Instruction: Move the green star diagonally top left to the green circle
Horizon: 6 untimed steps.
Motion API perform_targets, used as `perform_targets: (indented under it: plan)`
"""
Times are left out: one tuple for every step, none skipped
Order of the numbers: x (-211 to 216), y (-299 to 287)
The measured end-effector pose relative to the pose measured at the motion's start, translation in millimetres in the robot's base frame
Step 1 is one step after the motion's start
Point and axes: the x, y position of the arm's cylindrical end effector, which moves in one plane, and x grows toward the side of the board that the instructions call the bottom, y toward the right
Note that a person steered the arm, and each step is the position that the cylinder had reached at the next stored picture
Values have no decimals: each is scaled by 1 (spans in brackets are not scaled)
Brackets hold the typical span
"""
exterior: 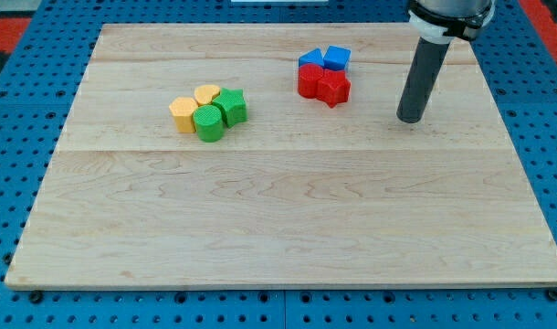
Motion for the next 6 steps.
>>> perform_targets:
  plan:
    - [0,0]
    - [-1,0]
    - [-1,-3]
    - [12,-57]
    - [19,-158]
    - [2,-214]
